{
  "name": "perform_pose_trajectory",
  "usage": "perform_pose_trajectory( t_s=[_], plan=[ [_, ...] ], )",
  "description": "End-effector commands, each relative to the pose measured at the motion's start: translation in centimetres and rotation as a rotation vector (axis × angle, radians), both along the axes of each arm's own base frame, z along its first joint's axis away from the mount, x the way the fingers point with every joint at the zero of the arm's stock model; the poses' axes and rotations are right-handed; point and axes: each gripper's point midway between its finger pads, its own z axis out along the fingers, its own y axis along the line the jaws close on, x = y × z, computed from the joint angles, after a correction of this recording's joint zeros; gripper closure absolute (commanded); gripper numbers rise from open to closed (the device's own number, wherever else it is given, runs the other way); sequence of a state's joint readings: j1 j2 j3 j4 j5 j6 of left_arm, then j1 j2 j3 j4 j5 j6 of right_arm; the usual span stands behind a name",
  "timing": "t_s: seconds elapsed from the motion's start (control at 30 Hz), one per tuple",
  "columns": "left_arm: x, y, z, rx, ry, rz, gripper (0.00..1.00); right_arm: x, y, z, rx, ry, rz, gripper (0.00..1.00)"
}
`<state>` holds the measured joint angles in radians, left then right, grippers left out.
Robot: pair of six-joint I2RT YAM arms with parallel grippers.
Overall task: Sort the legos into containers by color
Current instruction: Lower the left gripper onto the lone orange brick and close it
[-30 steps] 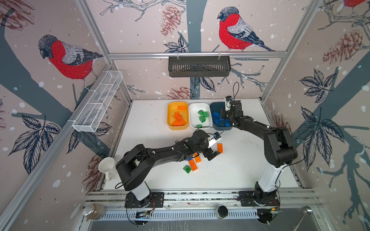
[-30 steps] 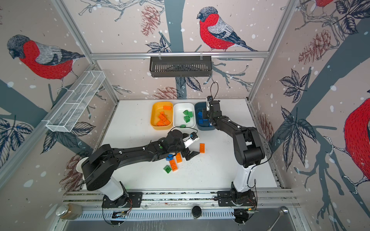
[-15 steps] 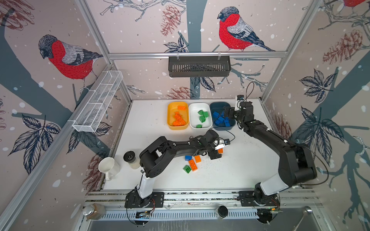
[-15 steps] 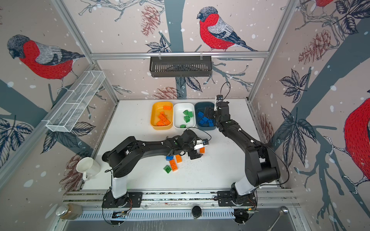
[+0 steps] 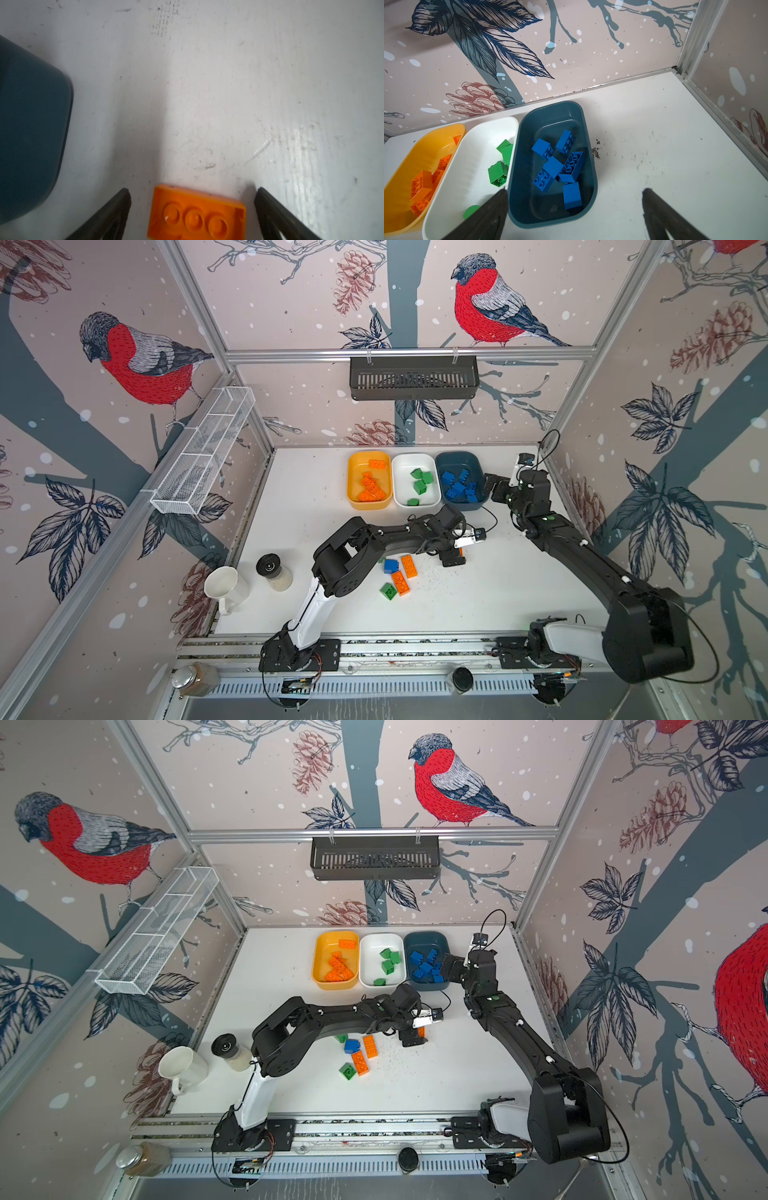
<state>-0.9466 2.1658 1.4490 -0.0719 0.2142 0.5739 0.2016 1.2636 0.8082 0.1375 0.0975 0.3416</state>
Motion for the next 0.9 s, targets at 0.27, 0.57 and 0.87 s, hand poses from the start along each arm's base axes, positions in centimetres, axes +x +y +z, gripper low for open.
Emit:
perform_pose_trajectory(
  t_s=[0.27,0.57,0.87],
  plan=[
    [-1.4,3.4,-3.7,0.163,0.214,-0.037,0.17,-0.9,-1.8,1.0,-0.013,-0.029,-0.068,0.01],
    [-1.5,4.0,-3.9,0.167,0.221,-0.024,0.29,-0.8,-1.9,0.8,-0.01,-0.027,-0.064,0.0],
    [0.3,5.4,-0.4,0.023,0.172,0.107,0.33,-0.9,-0.9,1.1,-0.005,-0.031,-0.007,0.01]
  ],
)
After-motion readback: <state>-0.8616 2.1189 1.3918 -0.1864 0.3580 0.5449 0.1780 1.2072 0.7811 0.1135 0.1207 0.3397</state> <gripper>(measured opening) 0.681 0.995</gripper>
